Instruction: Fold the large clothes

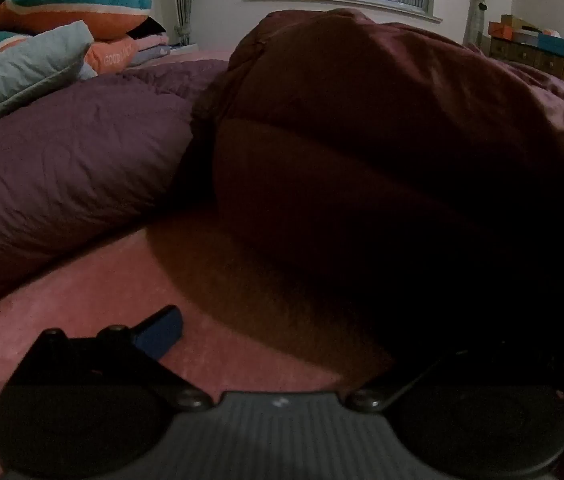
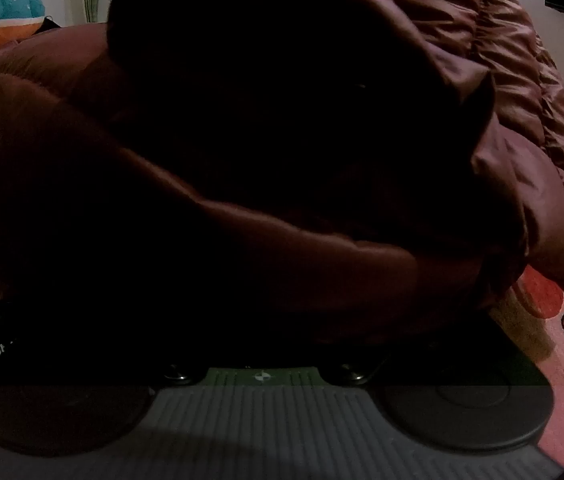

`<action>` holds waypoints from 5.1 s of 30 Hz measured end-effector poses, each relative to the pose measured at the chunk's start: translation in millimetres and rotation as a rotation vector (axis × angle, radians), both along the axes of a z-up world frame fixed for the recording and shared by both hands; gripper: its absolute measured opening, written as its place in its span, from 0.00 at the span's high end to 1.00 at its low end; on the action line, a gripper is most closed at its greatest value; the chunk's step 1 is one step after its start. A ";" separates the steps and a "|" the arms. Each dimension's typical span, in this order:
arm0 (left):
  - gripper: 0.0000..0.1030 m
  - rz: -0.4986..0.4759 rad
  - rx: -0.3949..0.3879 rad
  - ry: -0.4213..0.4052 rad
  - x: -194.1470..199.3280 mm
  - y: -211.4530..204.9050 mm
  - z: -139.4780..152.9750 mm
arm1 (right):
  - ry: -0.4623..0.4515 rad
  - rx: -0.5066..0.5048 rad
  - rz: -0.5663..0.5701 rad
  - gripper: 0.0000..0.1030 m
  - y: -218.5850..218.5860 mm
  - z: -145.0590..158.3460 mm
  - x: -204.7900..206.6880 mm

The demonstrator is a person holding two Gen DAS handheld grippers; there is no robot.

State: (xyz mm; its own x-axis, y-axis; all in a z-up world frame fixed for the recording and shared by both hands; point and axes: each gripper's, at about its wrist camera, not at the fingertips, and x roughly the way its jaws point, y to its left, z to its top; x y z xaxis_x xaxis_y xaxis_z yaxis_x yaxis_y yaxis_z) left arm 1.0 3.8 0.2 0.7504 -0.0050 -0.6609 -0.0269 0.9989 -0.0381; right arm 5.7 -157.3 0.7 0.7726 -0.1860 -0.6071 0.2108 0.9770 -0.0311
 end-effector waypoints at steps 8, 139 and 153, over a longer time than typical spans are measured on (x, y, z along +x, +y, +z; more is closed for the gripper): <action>0.00 -0.022 0.000 -0.013 -7.6 -1.3 -0.4 | -0.010 0.055 0.031 0.00 -8.1 2.2 -5.1; 0.01 -0.342 0.020 -0.329 -199.3 -33.0 132.5 | -0.330 -0.027 -0.047 0.00 -111.7 157.1 -255.8; 0.01 -0.448 0.141 -0.375 -132.7 -98.3 98.6 | -0.320 0.154 -0.202 0.00 -184.0 135.0 -200.7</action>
State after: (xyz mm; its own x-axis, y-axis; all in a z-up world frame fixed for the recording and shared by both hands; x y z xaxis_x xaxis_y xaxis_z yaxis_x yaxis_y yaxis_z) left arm -131.7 -94.5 98.8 0.8777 -0.3060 -0.3688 0.3873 0.9061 0.1699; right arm -195.0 -341.3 135.7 0.8843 -0.2795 -0.3741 0.3744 0.9031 0.2104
